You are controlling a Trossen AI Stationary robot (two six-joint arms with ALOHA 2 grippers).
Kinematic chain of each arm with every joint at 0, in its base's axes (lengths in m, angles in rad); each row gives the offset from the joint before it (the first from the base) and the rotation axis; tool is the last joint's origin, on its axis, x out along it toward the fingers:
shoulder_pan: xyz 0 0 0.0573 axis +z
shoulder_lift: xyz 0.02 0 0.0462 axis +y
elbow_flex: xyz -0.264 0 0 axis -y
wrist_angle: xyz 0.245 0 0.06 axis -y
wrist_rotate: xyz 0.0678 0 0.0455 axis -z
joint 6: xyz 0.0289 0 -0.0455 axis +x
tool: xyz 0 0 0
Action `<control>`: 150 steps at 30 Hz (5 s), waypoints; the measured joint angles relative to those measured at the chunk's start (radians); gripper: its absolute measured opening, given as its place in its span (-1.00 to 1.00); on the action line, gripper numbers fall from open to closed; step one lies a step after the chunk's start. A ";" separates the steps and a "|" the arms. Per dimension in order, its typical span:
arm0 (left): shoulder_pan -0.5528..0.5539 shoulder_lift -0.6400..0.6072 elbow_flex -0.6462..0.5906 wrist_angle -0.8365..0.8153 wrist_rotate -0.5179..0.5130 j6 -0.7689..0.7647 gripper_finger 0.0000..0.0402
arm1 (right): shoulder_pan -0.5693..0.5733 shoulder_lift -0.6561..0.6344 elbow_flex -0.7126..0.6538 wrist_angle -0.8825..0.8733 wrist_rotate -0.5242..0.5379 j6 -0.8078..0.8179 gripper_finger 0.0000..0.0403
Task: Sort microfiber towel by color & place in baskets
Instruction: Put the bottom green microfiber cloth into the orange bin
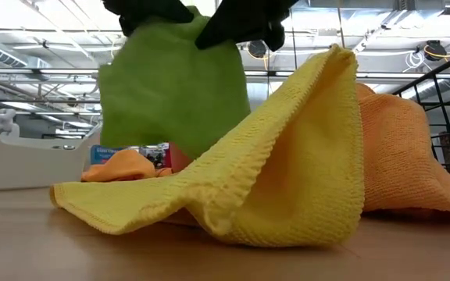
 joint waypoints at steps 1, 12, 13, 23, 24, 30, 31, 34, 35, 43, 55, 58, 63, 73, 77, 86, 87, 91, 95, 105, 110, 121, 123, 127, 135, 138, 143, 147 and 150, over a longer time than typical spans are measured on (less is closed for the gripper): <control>-0.004 0.000 0.000 -0.002 -0.002 -0.014 -0.40 | 0.004 0.000 0.000 0.001 -0.007 0.001 -0.97; -0.135 -0.011 0.000 -0.012 -0.026 -0.048 0.23 | 0.025 -0.082 -0.001 -0.079 -0.003 0.074 -0.98; -0.150 -0.007 0.000 0.005 -0.035 -0.043 0.23 | 0.025 -0.096 -0.001 -0.075 -0.003 0.070 -0.98; -0.247 0.149 0.000 0.297 -0.245 0.257 0.24 | 0.010 -0.179 -0.001 0.034 -0.003 -0.026 -0.98; -0.252 0.163 0.000 0.319 -0.282 0.289 0.24 | 0.010 -0.185 -0.001 0.033 -0.003 -0.026 -0.98; -0.273 0.223 0.000 0.359 -0.341 0.350 0.39 | 0.004 -0.195 -0.001 0.024 -0.006 -0.032 -0.98; -0.277 0.229 0.000 0.369 -0.343 0.350 0.45 | -0.001 -0.197 -0.001 0.023 -0.006 -0.033 -0.98; -0.279 0.244 0.006 0.378 -0.399 0.352 0.66 | -0.024 -0.198 0.000 0.018 -0.005 -0.033 -0.97; -0.280 0.246 0.008 0.378 -0.440 0.358 0.74 | -0.032 -0.198 0.000 0.016 -0.005 -0.034 -0.97; -0.153 0.246 0.010 0.378 -0.472 0.334 0.95 | -0.093 -0.198 0.000 0.040 -0.006 -0.059 -0.97; 0.068 0.246 0.010 0.187 -0.425 0.269 0.06 | -0.103 -0.197 0.000 0.018 -0.034 -0.106 -0.97; 0.084 0.239 0.011 0.191 -0.417 0.373 -0.60 | -0.115 -0.197 0.000 0.015 -0.029 -0.155 -0.95; 0.112 0.195 0.010 0.180 -0.400 0.520 -0.92 | -0.166 -0.197 0.000 -0.030 -0.029 -0.203 -0.85; 0.327 -0.066 0.010 -0.009 0.075 0.481 -0.98 | -0.297 -0.235 0.001 -0.224 -0.023 -0.261 -0.39; 0.431 -0.119 0.010 -0.045 0.178 0.487 -0.99 | -0.303 -0.255 0.001 -0.275 -0.026 -0.282 -0.27; 0.590 -0.121 0.079 -0.105 0.379 0.560 -0.99 | -0.296 -0.272 -0.002 -0.402 -0.033 -0.187 -0.17; 0.599 -0.119 0.095 -0.125 0.382 0.569 -0.99 | -0.292 -0.272 -0.008 -0.401 -0.031 -0.172 -0.17; 0.634 -0.105 0.169 -0.167 0.384 0.620 -0.99 | -0.269 -0.271 -0.076 -0.314 -0.006 -0.131 -0.18; 0.680 -0.090 0.230 -0.184 0.428 0.662 -0.99 | -0.244 -0.271 -0.169 -0.123 0.068 -0.127 -0.20; 0.792 0.023 0.334 -0.171 0.541 0.661 -0.95 | -0.198 -0.271 -0.254 0.014 0.185 -0.155 -0.26; 0.824 0.105 0.376 -0.176 0.535 0.637 -0.95 | -0.177 -0.271 -0.254 -0.012 0.187 -0.176 -0.26; 0.862 0.250 0.434 -0.300 0.536 0.503 -0.94 | -0.113 -0.399 -0.254 -0.321 0.416 -0.060 -0.26; 0.868 0.273 0.435 -0.297 0.537 0.498 -0.94 | -0.108 -0.429 -0.254 -0.343 0.417 -0.041 -0.26; 0.886 0.320 0.435 -0.296 0.565 0.472 -0.94 | -0.099 -0.462 -0.254 -0.375 0.417 -0.026 -0.26; 0.898 0.393 0.435 -0.292 0.581 0.453 -0.94 | -0.100 -0.471 -0.254 -0.382 0.417 -0.026 -0.26; 0.898 0.420 0.435 -0.265 0.580 0.430 -0.94 | -0.100 -0.470 -0.254 -0.382 0.417 -0.026 -0.26; 0.898 0.477 0.436 -0.208 0.575 0.427 -0.93 | -0.100 -0.470 -0.254 -0.382 0.417 -0.027 -0.26; 0.898 0.510 0.435 -0.203 0.568 0.408 -0.93 | -0.100 -0.470 -0.254 -0.386 0.417 -0.026 -0.26; 0.900 0.532 0.436 -0.205 0.555 0.401 -0.93 | -0.100 -0.470 -0.254 -0.396 0.417 -0.026 -0.26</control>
